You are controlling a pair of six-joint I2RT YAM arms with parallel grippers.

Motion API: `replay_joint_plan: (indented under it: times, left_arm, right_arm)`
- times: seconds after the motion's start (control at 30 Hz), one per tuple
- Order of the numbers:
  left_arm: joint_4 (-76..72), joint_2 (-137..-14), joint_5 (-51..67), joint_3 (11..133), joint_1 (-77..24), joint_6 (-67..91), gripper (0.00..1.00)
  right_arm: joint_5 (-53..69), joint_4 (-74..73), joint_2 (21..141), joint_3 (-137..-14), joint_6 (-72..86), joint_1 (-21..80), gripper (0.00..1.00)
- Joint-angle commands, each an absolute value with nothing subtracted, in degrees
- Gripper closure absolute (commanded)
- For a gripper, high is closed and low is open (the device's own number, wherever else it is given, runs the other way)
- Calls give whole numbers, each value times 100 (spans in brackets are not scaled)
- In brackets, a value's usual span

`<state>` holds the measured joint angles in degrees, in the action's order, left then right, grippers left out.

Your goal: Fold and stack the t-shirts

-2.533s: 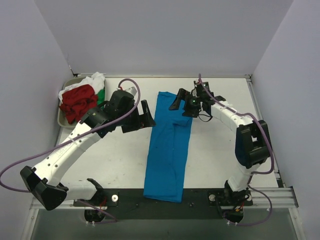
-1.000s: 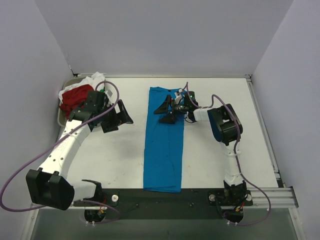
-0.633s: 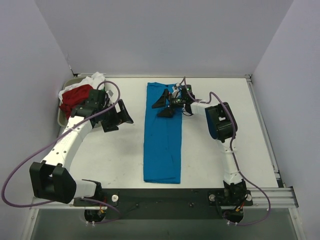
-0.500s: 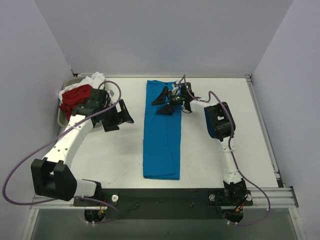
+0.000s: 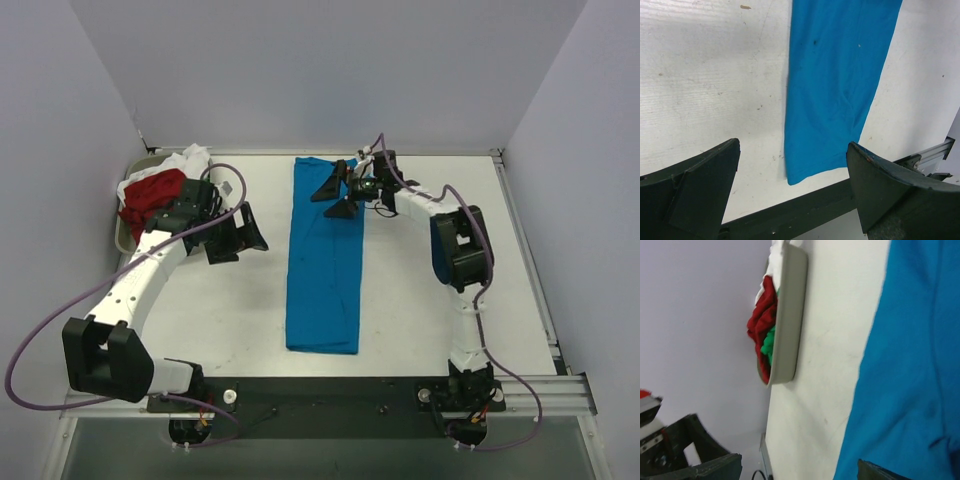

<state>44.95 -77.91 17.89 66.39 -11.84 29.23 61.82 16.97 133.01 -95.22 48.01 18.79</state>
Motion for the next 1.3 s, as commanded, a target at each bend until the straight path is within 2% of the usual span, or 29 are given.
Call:
replay_joint_plan:
  times: [0.0,0.07,0.1,0.2,0.27,0.4,0.57,0.7,0.87,1.27]
  left_arm:
    - [4772,-7383,2030,6874,-1178,2655,3]
    - [4877,-7330,1952,6707,-1195,2611,3]
    - [4895,-7304,1951,6506,-1204,2610,2]
    - [4826,-7111,2039,5944,-1388,2786,3]
    - [4764,-6813,1943,5670,-1720,3075,3]
    - [4781,-6320,1425,5029,-2477,3629,3]
    - [4562,-5933,1090,4404,-3365,4402,2]
    - [4342,-5933,748,3921,-4085,4903,3]
    - [3719,-6117,695,3323,-4412,5396,3]
    - [2471,-6688,588,3041,-4518,5765,3]
  right_arm:
    - [5743,803,11081,-8837,3694,2021,0]
    - [4979,-474,10383,-8492,2754,2214,0]
    - [3991,-814,9684,-8046,2551,2493,0]
    - [1793,-1660,8256,-6879,2487,3134,0]
    - [971,-2161,7301,-6269,2793,3426,0]
    - [212,-2750,5734,-4698,3523,3962,1]
    - [-457,-3620,4160,-3877,4481,4359,2]
    - [-615,-3876,3789,-3306,5236,4728,4]
    - [-843,-3534,3849,-2717,5905,5447,5]
    - [-932,-1716,5492,-2575,6099,5827,5]
